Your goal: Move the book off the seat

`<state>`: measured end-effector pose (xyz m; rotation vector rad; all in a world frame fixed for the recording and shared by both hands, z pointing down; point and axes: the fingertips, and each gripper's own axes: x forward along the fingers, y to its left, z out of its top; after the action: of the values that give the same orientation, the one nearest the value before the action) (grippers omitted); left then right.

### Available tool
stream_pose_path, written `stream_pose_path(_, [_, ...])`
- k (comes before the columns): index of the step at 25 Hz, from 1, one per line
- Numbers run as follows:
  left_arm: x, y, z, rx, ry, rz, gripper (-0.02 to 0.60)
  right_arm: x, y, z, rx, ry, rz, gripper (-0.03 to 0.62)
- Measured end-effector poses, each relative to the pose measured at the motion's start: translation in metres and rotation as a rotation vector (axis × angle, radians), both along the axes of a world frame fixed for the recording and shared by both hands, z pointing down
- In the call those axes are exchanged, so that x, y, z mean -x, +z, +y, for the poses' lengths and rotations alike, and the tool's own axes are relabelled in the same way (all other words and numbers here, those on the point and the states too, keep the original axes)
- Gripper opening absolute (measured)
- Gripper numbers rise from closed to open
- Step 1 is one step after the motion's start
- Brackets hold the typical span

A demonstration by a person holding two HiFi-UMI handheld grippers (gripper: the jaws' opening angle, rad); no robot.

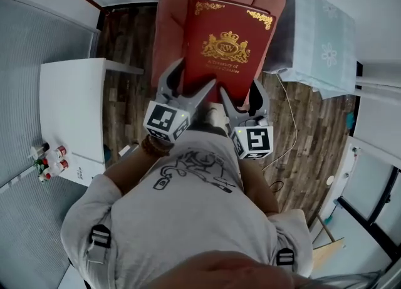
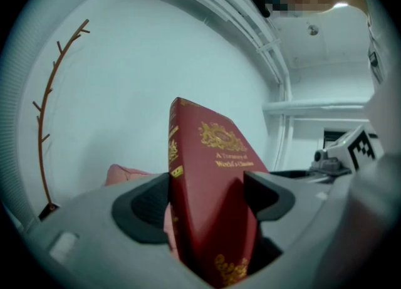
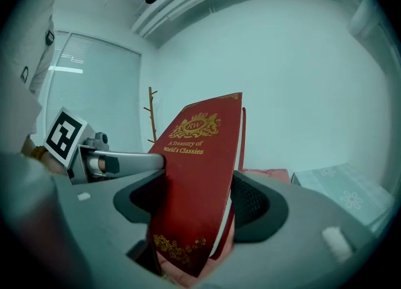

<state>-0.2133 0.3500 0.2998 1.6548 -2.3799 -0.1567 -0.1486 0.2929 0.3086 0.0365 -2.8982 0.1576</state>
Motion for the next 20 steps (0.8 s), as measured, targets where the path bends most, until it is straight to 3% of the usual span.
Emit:
stream_pose_path(3, [-0.014,-0.001,-0.011,-0.002,0.057,-0.001,0.364,-0.017,-0.001,-0.007,-0.001,0.057,-0.002,0.327])
stream_pose_path(8, [-0.069,-0.01,-0.049,-0.007,0.182,-0.004,0.364,-0.078,-0.01,-0.036,-0.007,0.186,-0.012,0.327])
stream_pose_path(15, [-0.06,-0.001,-0.056,-0.031,0.357,0.021,0.364,-0.076,-0.002,-0.029,-0.03,0.358,0.009,0.327])
stream_pose_path(20, [-0.173,-0.013,-0.112,-0.024,0.527,0.013,0.364,-0.193,-0.014,-0.07,-0.027,0.529,-0.006,0.327])
